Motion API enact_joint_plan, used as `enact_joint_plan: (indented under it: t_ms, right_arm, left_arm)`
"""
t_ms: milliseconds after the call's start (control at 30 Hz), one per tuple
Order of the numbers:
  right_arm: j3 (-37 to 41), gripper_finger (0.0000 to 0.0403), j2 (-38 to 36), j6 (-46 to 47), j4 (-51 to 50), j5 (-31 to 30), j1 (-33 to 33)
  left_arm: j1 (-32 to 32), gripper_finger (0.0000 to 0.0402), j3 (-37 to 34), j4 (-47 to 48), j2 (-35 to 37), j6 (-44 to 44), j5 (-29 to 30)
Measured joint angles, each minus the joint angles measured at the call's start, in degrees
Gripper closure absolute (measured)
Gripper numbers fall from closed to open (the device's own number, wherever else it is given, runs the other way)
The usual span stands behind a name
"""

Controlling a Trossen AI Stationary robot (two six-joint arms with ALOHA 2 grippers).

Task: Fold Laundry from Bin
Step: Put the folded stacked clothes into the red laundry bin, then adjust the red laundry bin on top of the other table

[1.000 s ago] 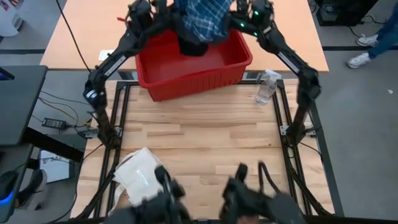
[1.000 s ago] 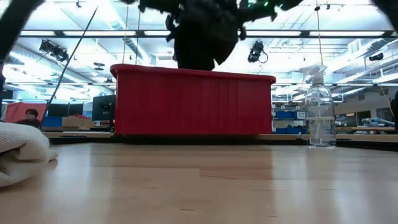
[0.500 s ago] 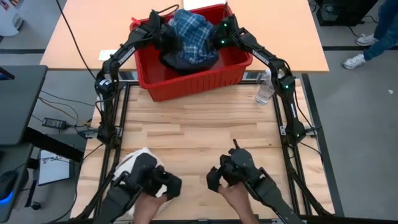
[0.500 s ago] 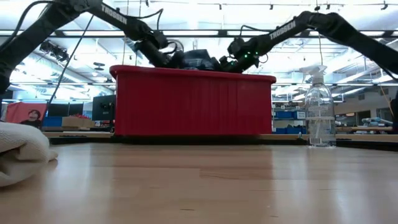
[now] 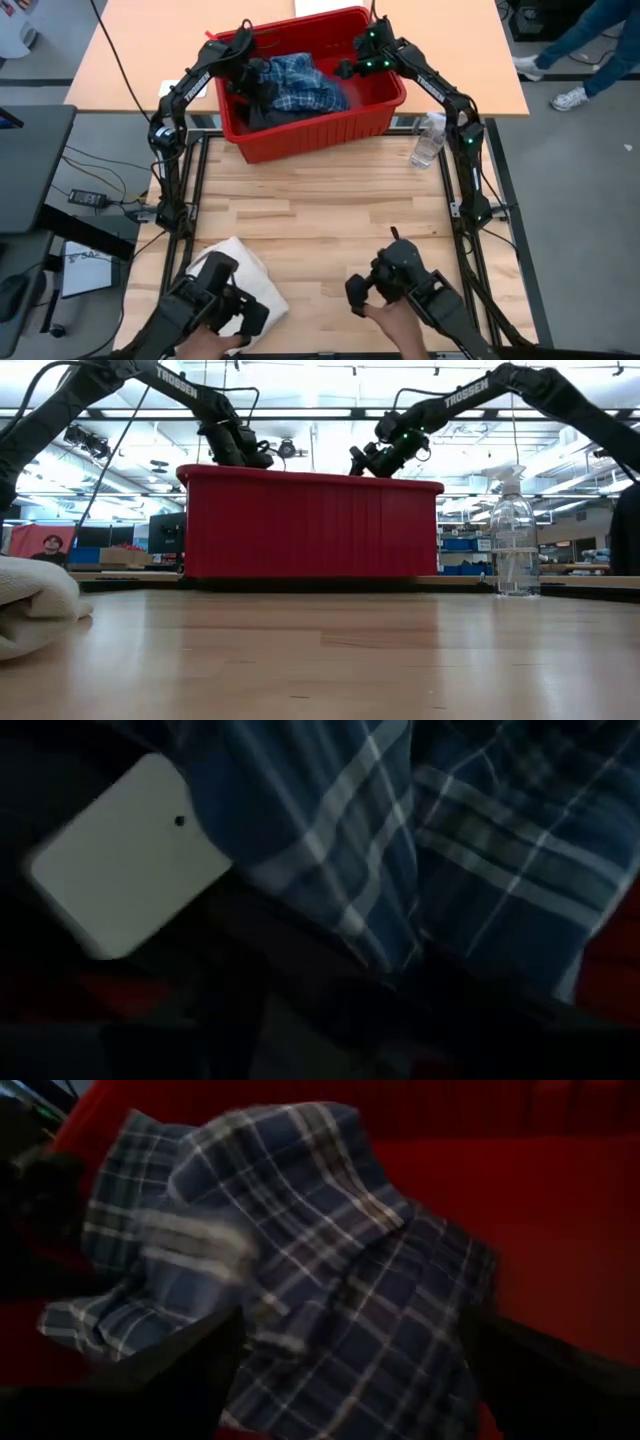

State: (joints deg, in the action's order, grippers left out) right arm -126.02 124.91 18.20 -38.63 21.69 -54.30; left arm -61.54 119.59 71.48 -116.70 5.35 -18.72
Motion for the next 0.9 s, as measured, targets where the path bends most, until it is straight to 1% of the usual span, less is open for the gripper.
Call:
enact_joint_plan:
  t_ms: [100,167,367,400,467,567,633,700,767,867,900]
  right_arm:
    - [0.00,0.0051,-1.49,-2.26,-2.27,-0.09,-0.06]
    - [0.00,0.0063,-2.91,-2.85,-3.47,0.95,-0.09]
    - [0.00,0.0092,-7.64,-5.32,-7.22,2.95,-0.09]
    - [0.00,0.0097,-8.41,-6.17,-8.22,2.21,-0.09]
    - [0.00,0.0106,-9.97,-8.24,-11.04,-1.09,-0.20]
    - [0.00,0.0120,-12.46,-11.56,-15.85,-6.26,-0.76]
    - [0.00,0.0129,-14.12,-13.49,-18.66,-7.04,-1.27]
    - [0.00,0.0136,-15.74,-15.29,-21.39,-4.60,-1.80]
    - [0.00,0.0144,-17.28,-18.10,-24.64,0.69,-2.07]
    - [0.01,0.0165,-19.44,-25.28,-30.71,9.71,-1.22]
    - [0.51,0.0176,-20.16,-27.62,-32.25,11.45,-0.37]
  left_arm:
    - [0.02,0.0130,0.02,1.29,1.05,-0.68,-0.12]
    - [-0.05,0.0129,0.76,1.00,2.29,-0.73,-0.61]
    - [-0.08,0.0129,5.05,-0.50,8.84,-1.73,-0.66]
    - [-0.08,0.0129,5.11,-0.45,10.14,-1.65,-0.62]
    - [0.43,0.0129,4.95,0.37,12.73,-1.32,-0.47]
    - [2.28,0.0130,4.87,4.23,16.74,-1.28,-0.22]
    - [4.68,0.0132,4.87,6.95,19.03,-1.73,1.66]
    - [8.24,0.0138,4.87,8.53,20.64,-2.97,3.89]
    - [12.78,0.0149,4.79,9.93,22.14,-5.20,4.76]
    - [21.86,0.0173,4.81,10.38,23.12,-7.48,4.80]
    - [24.83,0.0184,4.79,10.53,23.13,-7.93,4.80]
